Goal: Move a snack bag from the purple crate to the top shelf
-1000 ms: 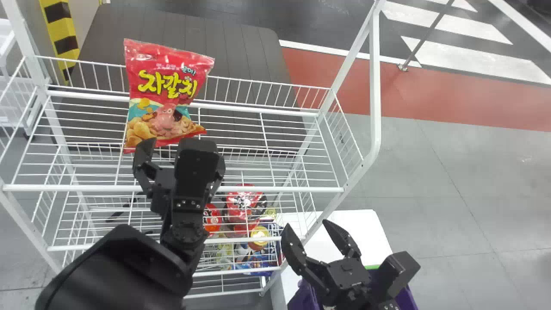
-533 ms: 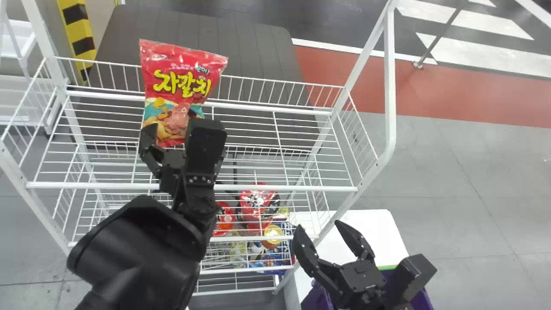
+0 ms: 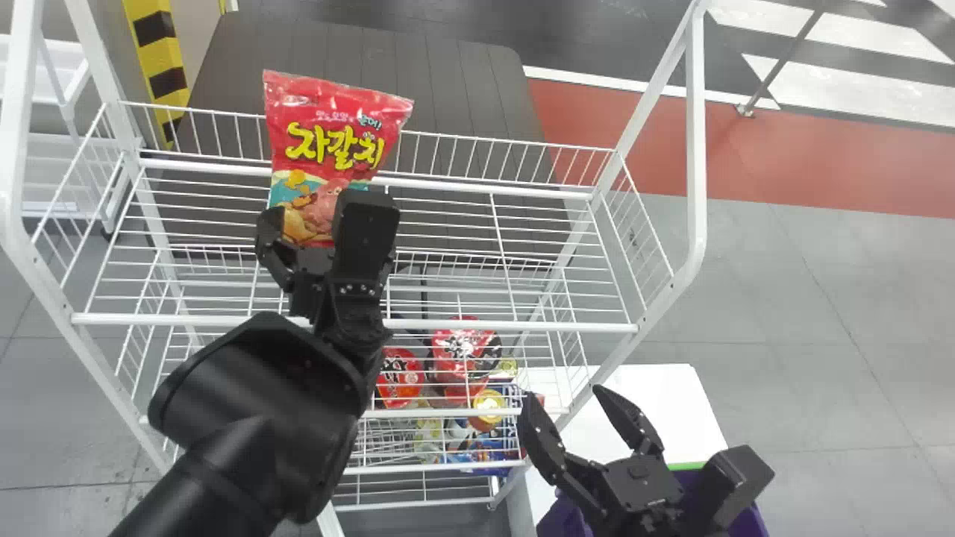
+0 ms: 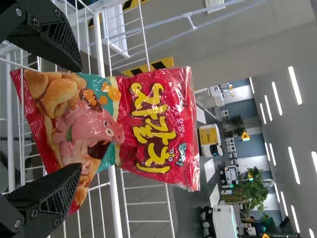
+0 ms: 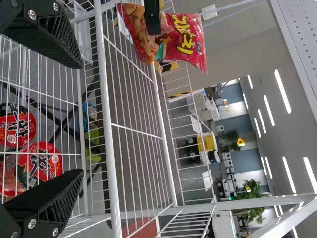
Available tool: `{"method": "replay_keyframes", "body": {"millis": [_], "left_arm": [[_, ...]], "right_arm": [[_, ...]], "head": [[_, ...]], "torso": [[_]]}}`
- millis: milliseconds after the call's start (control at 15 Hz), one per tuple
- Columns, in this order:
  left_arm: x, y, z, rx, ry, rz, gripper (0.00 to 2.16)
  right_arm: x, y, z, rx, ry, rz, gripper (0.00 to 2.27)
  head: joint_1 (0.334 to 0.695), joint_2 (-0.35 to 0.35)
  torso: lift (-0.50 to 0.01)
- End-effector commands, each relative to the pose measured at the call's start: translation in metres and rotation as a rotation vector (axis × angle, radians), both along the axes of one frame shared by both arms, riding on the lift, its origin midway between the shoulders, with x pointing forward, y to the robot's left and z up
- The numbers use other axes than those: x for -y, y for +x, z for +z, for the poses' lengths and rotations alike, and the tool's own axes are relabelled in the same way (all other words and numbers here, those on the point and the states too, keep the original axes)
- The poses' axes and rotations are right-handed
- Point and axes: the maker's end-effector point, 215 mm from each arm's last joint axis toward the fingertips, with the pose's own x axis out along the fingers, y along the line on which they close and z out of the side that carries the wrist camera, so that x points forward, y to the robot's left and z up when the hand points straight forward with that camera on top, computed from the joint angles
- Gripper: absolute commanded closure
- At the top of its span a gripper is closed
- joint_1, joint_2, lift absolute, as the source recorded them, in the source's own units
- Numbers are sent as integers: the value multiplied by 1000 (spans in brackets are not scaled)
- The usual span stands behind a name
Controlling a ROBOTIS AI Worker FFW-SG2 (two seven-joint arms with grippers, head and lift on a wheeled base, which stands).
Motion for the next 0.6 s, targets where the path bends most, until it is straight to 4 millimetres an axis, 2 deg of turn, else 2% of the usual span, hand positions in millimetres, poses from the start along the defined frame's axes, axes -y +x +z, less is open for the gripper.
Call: {"method": "replay_keyframes", "body": {"millis": [0,267,400,467,533], "left_arm": [[0,7,0,0,-8,3,171],[-4,14,-6,-7,0,7,265],[0,13,-10,-21,-17,-6,505],[-1,14,-10,-22,-17,-6,522],[0,13,-10,-24,-20,-7,633]], "right_arm": [[0,0,0,-1,1,-1,60],[-3,-2,-1,-4,7,2,60],[-3,-3,-2,-6,8,2,60],[-4,-3,-1,-4,9,3,60],[-6,-2,-1,-3,12,4,60]], "head": [[695,-244],[695,-234],[695,-229],[695,-229],[695,-231]], "torso": [[0],[0],[0],[0],[0]]}}
